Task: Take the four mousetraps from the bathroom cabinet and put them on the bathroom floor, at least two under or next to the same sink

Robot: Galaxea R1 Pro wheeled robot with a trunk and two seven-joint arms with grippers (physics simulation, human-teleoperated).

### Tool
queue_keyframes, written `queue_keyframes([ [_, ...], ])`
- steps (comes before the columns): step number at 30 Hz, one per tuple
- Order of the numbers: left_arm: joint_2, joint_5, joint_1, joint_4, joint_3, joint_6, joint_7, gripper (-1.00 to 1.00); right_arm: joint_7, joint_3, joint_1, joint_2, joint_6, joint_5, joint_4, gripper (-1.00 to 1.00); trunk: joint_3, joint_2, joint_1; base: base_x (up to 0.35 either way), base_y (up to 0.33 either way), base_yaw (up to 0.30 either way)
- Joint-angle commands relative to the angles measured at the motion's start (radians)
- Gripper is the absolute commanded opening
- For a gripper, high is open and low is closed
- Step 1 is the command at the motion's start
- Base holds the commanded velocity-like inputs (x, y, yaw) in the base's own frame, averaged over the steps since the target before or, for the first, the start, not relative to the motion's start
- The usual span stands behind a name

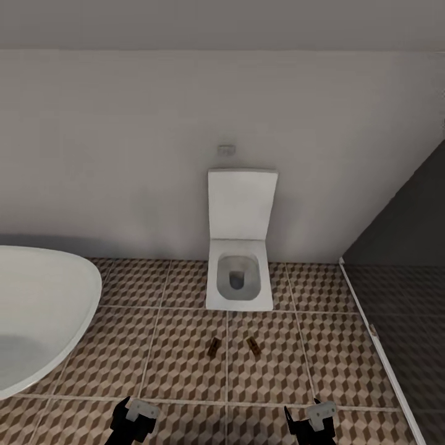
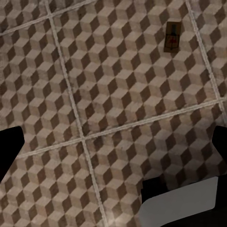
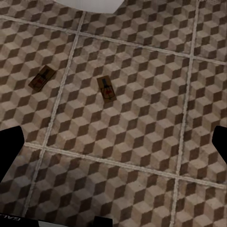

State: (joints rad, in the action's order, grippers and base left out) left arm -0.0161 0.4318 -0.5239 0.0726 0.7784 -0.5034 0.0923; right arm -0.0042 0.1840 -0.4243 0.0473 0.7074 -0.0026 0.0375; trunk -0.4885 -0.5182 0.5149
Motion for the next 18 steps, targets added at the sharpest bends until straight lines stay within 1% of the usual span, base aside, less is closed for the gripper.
queue_keyframes([
  [1,0.001,0.004,-0.001,0.003,0.008,-0.004,0.003,1.00,0.000,0.003,-0.001,0.000,0.003,0.000,-0.001,1.00,0.004,0.006,-0.004,0.000,0.000,0.000],
  [17,0.001,0.004,-0.001,0.003,0.008,-0.004,0.003,1.00,-0.002,0.003,-0.001,0.000,0.003,0.000,-0.001,1.00,0.080,0.118,-0.065,0.000,0.000,0.000],
  [18,0.001,0.004,-0.001,0.003,0.008,-0.004,0.003,1.00,-0.003,0.003,-0.001,-0.001,0.003,0.000,-0.001,1.00,0.081,0.118,-0.065,0.000,0.000,0.000],
])
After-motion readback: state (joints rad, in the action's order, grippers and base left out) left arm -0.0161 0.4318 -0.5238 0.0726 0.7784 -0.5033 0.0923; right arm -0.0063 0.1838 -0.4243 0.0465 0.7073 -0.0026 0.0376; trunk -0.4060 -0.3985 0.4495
